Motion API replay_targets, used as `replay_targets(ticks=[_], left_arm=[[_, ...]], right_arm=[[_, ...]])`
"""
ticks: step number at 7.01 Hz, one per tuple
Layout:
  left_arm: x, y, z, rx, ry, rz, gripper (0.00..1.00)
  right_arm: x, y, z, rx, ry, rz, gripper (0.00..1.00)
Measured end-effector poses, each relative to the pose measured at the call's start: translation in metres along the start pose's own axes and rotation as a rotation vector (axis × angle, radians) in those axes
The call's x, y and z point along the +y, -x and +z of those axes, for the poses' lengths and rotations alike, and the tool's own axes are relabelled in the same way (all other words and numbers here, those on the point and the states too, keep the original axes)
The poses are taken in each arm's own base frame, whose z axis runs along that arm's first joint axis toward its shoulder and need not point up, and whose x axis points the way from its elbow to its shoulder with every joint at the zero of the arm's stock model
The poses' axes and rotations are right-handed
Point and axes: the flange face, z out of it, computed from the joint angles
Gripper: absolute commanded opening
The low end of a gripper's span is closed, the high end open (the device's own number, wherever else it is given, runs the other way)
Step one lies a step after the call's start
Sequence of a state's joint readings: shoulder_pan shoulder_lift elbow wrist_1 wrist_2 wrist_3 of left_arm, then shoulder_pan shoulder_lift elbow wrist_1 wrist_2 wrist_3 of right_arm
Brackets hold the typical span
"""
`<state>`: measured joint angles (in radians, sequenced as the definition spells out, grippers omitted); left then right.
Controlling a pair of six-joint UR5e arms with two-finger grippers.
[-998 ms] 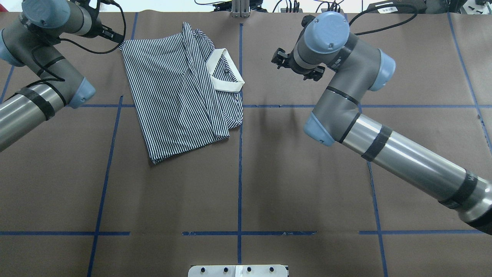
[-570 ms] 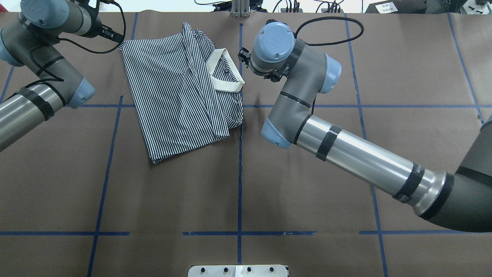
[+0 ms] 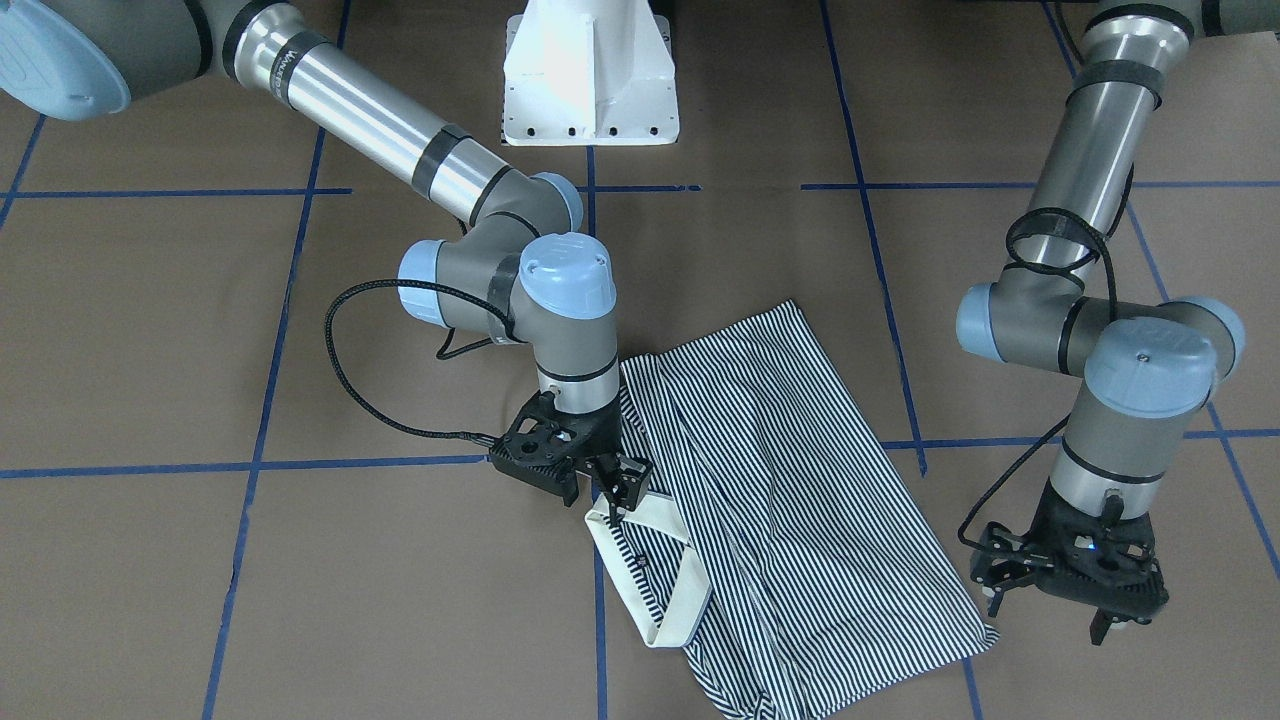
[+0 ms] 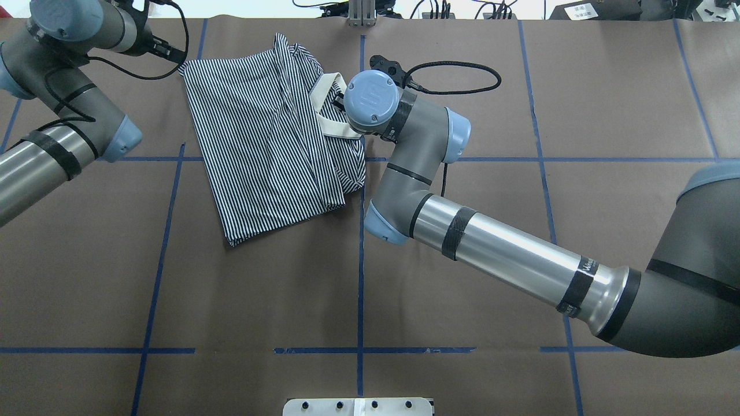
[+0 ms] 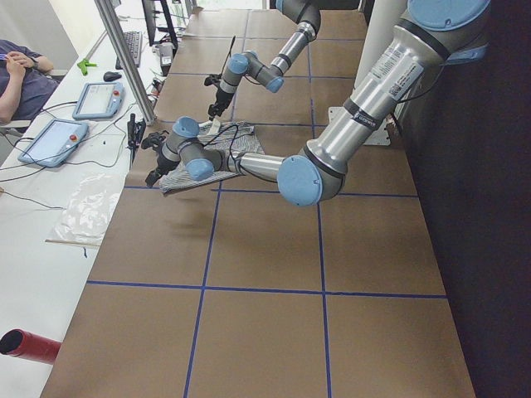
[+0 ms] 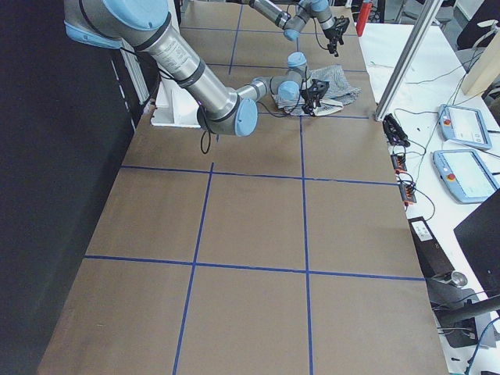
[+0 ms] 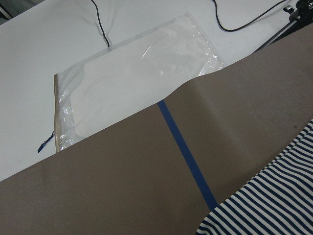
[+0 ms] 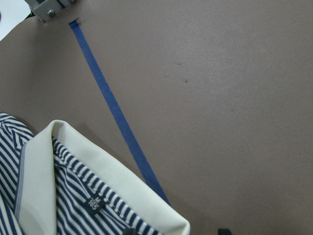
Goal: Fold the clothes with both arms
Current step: 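Move the right gripper to the cream collar while the left gripper holds still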
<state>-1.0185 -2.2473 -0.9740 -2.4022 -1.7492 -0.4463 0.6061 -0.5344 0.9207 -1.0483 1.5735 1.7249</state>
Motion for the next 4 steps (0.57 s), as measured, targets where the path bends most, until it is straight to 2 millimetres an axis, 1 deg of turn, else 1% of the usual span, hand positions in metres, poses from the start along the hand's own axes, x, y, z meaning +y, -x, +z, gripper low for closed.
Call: replay_targets(ticks=[1,2,4], left_arm=[[0.0,-0.0001,0.0,0.0,0.0,0.0,1.0],[-0.0001,-0.0001,-0.0001,0.001,-0.001,0.0,1.0],[-0.0003,-0.0003,-0.0004,0.002,-0.001,0.0,1.0]], right_arm=[[0.0027,-0.001,0.0022,0.004,-0.002,0.007,0.04],[0.0048,-0.0014,0.0036,0.006,-0.004,0.017,0.0],[0.0065,-0.0016,0.005,0.01,-0.005,0.027,0.0]])
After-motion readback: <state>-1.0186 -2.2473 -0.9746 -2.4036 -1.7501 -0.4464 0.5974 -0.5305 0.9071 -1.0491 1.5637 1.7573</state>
